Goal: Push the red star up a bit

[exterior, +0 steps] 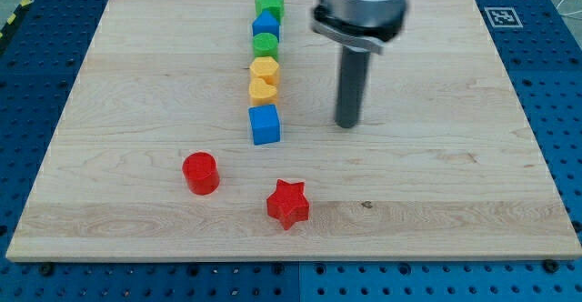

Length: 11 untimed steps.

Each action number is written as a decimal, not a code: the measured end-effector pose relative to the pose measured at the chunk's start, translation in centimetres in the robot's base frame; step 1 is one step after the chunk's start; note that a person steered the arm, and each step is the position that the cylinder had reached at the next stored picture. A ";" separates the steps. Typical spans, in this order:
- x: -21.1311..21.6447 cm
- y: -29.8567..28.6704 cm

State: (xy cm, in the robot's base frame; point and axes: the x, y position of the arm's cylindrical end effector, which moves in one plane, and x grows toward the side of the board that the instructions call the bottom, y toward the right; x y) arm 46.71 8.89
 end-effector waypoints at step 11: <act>10.7 -10.6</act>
